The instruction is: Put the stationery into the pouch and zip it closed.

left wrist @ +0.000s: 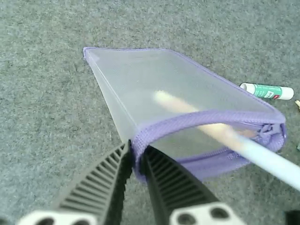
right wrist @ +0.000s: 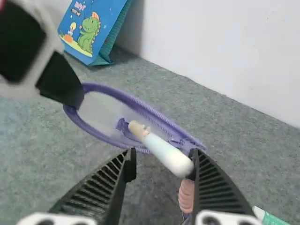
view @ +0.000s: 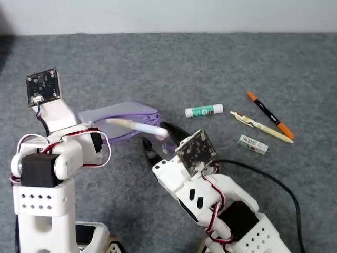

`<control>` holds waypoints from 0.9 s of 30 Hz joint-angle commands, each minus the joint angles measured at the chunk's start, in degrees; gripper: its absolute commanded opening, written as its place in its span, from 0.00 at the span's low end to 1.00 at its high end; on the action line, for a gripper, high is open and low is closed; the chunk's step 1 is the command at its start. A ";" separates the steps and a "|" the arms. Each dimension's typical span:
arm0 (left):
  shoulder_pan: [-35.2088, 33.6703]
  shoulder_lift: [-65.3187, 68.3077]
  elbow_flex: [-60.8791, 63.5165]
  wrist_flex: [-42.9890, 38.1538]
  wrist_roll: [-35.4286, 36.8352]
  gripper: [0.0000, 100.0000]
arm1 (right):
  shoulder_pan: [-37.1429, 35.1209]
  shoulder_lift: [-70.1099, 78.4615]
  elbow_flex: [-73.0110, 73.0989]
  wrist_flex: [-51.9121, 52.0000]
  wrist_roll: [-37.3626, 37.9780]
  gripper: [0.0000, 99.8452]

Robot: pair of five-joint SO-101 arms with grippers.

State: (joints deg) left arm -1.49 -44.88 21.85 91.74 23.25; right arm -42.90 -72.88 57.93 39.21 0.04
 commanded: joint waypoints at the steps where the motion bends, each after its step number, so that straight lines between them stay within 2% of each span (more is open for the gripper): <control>1: 0.44 0.26 -2.77 -0.35 0.70 0.01 | 1.10 4.70 -10.29 3.21 -3.43 0.15; 6: 0.35 0.26 -2.68 -0.35 0.70 0.01 | 4.44 10.24 -20.04 11.12 -6.51 0.14; 13: 0.35 0.26 -2.68 -0.35 0.70 0.01 | 15.16 14.20 -25.93 22.73 -7.03 0.14; 22: 0.09 0.26 -2.68 0.00 0.70 0.01 | 32.04 19.12 -26.02 37.23 4.40 0.14; 27: 0.26 0.26 -2.68 0.00 0.53 0.01 | 41.36 25.71 -26.02 39.25 14.33 0.14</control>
State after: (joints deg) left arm -1.58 -44.88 21.85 91.74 23.25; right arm -6.15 -50.73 34.81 77.89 9.19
